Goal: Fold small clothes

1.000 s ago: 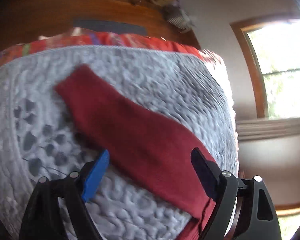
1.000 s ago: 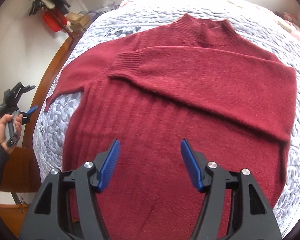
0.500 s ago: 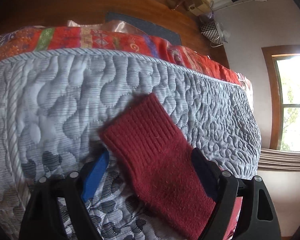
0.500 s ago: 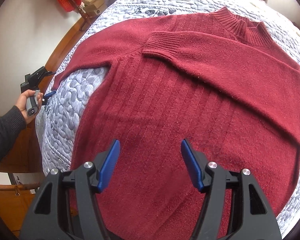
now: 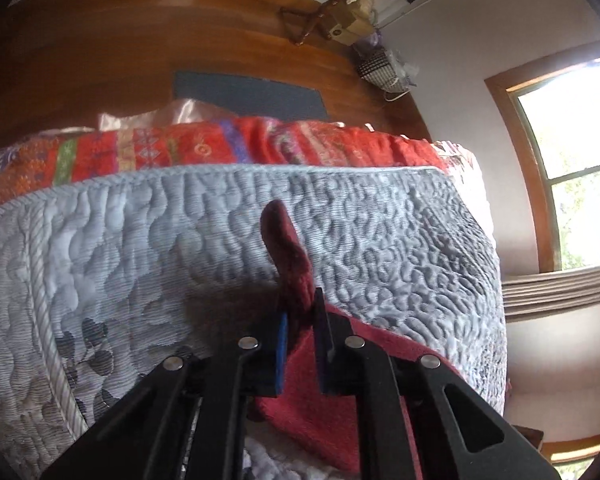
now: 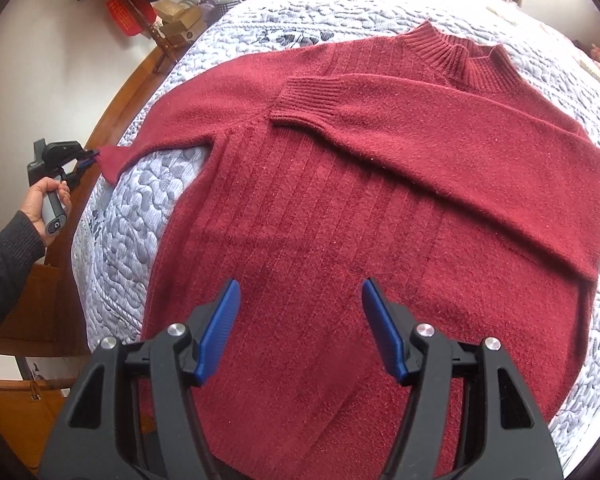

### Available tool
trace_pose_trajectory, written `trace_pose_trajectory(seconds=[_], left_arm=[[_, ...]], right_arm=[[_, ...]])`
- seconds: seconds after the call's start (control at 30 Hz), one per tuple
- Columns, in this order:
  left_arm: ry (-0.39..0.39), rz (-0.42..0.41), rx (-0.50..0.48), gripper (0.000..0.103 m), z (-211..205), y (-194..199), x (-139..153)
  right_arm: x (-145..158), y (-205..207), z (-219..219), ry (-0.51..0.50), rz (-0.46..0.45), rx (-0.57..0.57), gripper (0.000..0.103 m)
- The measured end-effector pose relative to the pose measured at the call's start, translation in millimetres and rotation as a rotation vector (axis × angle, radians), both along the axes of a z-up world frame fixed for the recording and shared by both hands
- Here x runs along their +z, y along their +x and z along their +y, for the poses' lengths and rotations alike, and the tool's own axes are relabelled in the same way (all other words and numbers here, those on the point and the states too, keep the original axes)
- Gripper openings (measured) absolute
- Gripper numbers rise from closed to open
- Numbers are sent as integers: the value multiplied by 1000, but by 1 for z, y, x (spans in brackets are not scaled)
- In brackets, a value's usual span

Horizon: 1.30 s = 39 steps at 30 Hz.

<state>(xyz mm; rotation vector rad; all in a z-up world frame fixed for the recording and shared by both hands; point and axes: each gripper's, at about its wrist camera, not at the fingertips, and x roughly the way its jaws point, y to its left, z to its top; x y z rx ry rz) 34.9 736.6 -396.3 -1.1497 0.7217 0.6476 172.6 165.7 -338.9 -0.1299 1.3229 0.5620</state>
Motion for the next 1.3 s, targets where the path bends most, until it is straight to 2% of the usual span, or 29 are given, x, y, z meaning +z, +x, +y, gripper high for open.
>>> trace_pose_trajectory(seconds=[0.3,0.43,0.6,0.77,0.9,1.1,1.23,1.3], left_arm=[[251,-122,-280,11,-77,60,131],[323,-149,-424,11,-129,92,164],[396,-163,-601,11,-204,131,188],[439,-165,-772,11,-287,167,189],[415,-166,-869,11,-346,187,175],[376,-146,-972,11,-418,215,137],[350,-114,-1013,11,-453,227,105],[330,-91,-1034,11,-466,231,88]], right_arm=[[21,-3,-22,38,-44,-46,63],[27,-5,-38,50,-58,-82,63],[28,-5,-71,65,-62,-159,63],[23,-1,-109,74,-49,-251,63],[17,5,-138,79,-46,-323,63],[2,14,-177,113,-9,-411,63],[-14,28,-199,154,63,-445,63],[-19,40,-210,191,91,-473,70]])
